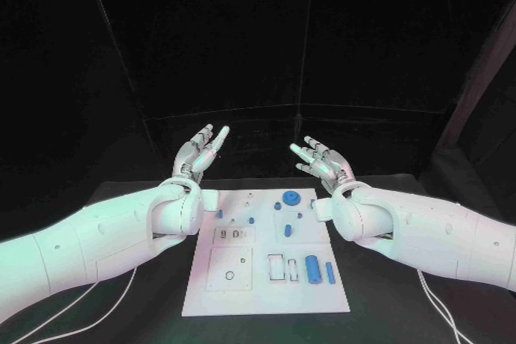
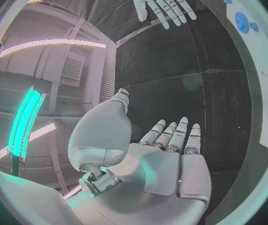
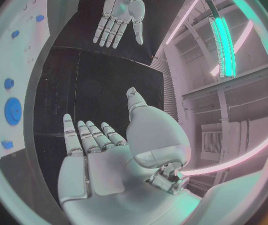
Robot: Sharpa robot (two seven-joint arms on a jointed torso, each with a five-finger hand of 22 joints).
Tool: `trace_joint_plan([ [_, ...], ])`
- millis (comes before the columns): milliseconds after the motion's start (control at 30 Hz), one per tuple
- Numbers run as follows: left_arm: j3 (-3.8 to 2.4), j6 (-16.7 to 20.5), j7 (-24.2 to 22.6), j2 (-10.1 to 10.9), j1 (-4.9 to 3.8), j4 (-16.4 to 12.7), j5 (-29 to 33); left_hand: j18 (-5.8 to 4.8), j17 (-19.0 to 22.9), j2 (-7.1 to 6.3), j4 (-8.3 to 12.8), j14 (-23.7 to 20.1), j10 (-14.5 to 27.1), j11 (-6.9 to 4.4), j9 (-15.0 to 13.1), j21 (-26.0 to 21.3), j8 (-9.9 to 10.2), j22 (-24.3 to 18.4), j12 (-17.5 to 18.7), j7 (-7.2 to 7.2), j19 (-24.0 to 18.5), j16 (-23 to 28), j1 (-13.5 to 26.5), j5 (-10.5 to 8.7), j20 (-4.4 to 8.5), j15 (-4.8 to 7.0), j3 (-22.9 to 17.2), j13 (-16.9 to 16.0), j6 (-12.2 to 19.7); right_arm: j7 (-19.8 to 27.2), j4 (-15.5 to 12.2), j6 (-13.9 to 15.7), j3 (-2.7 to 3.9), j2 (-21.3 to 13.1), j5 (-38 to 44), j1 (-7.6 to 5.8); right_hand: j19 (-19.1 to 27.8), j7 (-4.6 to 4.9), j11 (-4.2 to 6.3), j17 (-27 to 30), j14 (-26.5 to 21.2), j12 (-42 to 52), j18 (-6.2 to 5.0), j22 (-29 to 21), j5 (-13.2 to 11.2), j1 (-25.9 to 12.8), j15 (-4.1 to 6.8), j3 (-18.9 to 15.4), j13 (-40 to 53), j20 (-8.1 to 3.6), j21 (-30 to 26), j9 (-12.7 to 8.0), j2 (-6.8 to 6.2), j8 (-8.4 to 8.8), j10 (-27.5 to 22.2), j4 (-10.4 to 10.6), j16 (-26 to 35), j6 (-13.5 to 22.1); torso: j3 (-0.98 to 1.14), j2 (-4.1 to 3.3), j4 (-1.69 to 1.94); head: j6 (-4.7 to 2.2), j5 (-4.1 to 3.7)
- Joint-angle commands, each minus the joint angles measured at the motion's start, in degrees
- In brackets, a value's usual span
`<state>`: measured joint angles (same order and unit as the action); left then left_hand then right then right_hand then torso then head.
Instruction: Assemble the parts on the task board
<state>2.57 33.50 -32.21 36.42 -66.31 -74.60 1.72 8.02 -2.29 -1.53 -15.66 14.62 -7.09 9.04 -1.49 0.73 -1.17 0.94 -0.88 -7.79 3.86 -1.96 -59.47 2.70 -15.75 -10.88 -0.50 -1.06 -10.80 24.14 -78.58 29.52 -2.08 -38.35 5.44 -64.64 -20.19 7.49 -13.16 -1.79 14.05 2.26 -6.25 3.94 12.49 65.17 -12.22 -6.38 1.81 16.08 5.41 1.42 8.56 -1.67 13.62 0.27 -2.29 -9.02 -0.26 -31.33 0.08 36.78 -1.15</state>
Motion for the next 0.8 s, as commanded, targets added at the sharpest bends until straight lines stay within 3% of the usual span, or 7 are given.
trace_joint_plan([
  [33,0.01,-4.6,-3.1,-0.2,-0.2,0.4,0.4,0.79,-1.4,0.97,-0.4,8.4,-4.6,2.37,-0.5,1.3,-1.1,0.7,-1.0,-5.36,2.4,-2.3,-4.5,0.21,-0.96,-1.22,0.2,-0.6,-4.7,-3.2,1.4,-9.6,-0.19,0.7,4.8,-0.61,-16.9,8.66,-0.97,-1.8,24.3,5.0,-1.85,3.4,0.7,9.8,-0.44,1.0,1.9,0.5,7.7,2.2,-0.06,-4.02,24.3,-6.4,-4.7,-17.3,-0.01,0.0,0.02,0.0,0.0],
  [133,0.01,-4.6,-3.1,-0.2,-0.2,0.4,0.4,0.51,-2.1,1.39,-0.1,13.5,-8.2,3.21,-0.8,2.3,-1.6,1.2,-1.6,-6.17,4.5,-3.8,-5.6,0.27,-1.02,-1.47,0.4,-1.0,-7.6,-3.6,2.0,-10.9,-0.3,1.1,5.4,-0.88,-19.4,7.85,0.16,-2.2,33.0,6.5,-3.03,3.6,0.4,11.4,0.8,1.3,2.2,0.43,8.9,2.9,-0.45,-5.63,32.8,-8.1,-6.2,-24.7,-0.01,0.0,0.02,0.0,0.0],
  [233,0.01,-4.6,-3.1,-0.2,-0.2,0.4,0.4,0.02,-3.4,1.97,1.0,23.5,-18.1,4.63,-1.5,4.6,-3.0,2.4,-3.8,-7.05,9.7,-6.8,-7.6,0.19,-1.08,-2.01,0.6,-1.9,-14.4,-3.9,2.4,-11.6,-0.37,1.3,5.7,-1.04,-22.9,6.79,1.42,-2.1,38.2,7.0,-4.22,3.8,0.6,13.0,2.25,1.9,2.0,0.14,10.6,3.4,-0.58,-7.15,37.7,-10.3,-6.8,-33.3,-0.01,0.0,0.02,0.0,0.0],
  [267,0.09,-5.4,-2.9,2.1,-0.18,-0.4,2.2,-0.09,-3.7,2.19,1.5,26.0,-22.6,5.17,-1.8,5.8,-3.6,3.0,-4.9,-7.16,12.4,-7.6,-8.2,0.22,-1.05,-2.08,0.8,-2.3,-17.3,-2.7,5.4,-5.6,-0.3,-0.5,21.4,-1.45,-24.3,6.45,1.89,-2.1,40.0,7.0,-4.36,4.0,0.6,13.4,2.75,2.2,1.9,-0.2,11.3,3.5,-0.56,-7.57,39.2,-11.0,-7.1,-36.3,-0.2,-1.03,0.34,0.32,0.31],
  [333,0.1,-5.6,-3.0,2.6,-0.18,-0.9,2.3,0.45,-4.0,2.6,2.5,30.9,-32.3,4.89,-2.4,9.9,-5.0,4.9,-7.0,-7.32,22.2,-9.0,-9.6,0.23,-1.1,-1.32,1.2,-2.9,-24.1,-3.2,5.6,-5.1,-0.28,-0.8,25.6,-1.93,-27.3,5.79,2.75,-2.0,43.9,6.3,-4.18,4.3,0.7,13.5,4.0,2.6,1.7,-1.31,12.8,3.0,-0.52,-7.35,42.6,-12.6,-7.1,-40.4,-0.21,-1.35,0.41,0.28,0.32],
  [500,0.11,-5.4,-3.4,4.0,-0.17,-2.5,2.3,2.47,-4.5,3.11,5.3,38.8,-41.5,3.0,-3.1,14.9,-7.3,6.7,-9.1,-6.6,34.6,-10.8,-12.6,0.27,-0.75,0.94,1.1,-2.9,-36.2,-5.2,6.1,-4.7,-0.26,-1.2,34.0,-3.21,-31.4,5.17,3.88,-2.2,49.9,4.9,-4.24,5.4,1.7,13.1,5.86,4.0,1.7,-3.47,15.9,2.4,-0.05,-6.41,47.6,-15.5,-7.3,-44.1,-0.27,-2.31,0.6,-0.03,0.25],
  [800,0.12,-6.4,-3.2,7.2,-0.17,-6.0,0.5,2.66,-6.3,4.08,8.7,48.3,-49.8,0.84,-2.5,16.7,-7.4,6.3,-10.1,-5.08,43.2,-11.8,-14.8,0.27,1.6,3.67,1.0,-3.1,-42.0,-11.7,6.1,-6.1,-0.22,-1.9,49.2,-5.81,-34.8,3.87,5.58,-3.0,58.0,2.0,-4.09,8.9,2.0,12.6,8.37,5.7,1.8,-6.24,22.8,2.4,-1.36,-4.49,52.9,-16.9,-7.3,-47.9,-0.38,-4.53,1.43,-0.61,-0.28],
])
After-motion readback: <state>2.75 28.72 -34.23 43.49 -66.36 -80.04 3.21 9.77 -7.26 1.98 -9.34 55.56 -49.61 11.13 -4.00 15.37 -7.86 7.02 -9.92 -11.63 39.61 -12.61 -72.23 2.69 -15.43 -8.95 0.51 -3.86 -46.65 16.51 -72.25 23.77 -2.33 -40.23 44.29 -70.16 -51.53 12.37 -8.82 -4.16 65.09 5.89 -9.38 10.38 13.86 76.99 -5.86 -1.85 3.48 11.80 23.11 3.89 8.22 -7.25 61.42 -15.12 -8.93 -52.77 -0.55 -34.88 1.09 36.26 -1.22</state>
